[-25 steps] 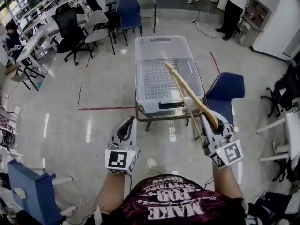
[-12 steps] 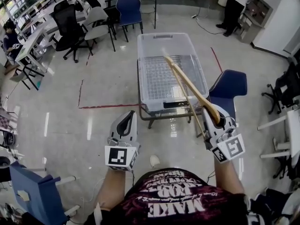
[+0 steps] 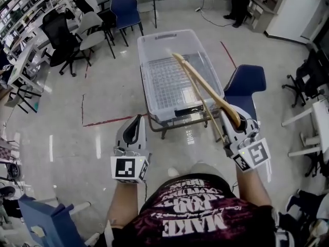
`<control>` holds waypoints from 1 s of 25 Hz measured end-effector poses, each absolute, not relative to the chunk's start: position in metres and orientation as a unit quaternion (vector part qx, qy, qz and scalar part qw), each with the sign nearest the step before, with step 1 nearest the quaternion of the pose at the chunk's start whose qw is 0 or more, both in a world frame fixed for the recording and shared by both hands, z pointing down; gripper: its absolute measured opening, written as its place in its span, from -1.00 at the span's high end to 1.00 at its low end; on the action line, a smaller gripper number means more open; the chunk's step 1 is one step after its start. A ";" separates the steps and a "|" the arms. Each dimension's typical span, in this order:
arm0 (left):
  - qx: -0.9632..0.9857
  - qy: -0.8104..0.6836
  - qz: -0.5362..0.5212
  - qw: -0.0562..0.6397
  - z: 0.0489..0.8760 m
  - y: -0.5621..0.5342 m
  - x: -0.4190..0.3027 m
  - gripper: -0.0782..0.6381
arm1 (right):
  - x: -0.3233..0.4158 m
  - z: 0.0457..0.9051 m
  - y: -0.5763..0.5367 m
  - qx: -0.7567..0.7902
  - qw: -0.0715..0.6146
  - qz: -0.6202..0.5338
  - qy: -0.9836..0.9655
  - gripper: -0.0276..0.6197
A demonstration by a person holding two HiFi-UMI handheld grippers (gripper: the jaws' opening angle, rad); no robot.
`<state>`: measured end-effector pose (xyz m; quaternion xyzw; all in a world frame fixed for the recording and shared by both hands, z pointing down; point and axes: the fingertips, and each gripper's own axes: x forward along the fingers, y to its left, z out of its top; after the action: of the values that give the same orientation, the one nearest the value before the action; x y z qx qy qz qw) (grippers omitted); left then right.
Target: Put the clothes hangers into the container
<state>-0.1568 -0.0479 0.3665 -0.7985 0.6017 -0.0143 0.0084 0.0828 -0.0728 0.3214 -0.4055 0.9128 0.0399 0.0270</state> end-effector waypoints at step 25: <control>-0.800 0.599 -0.046 -0.008 0.377 -0.214 -0.148 0.76 | 0.068 0.341 -0.254 -0.378 0.020 0.010 0.926 0.73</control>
<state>-0.1482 -0.2140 0.3770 -0.7998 0.5985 -0.0456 -0.0083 0.0685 -0.2538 0.3413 -0.3777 0.9256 0.0102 0.0204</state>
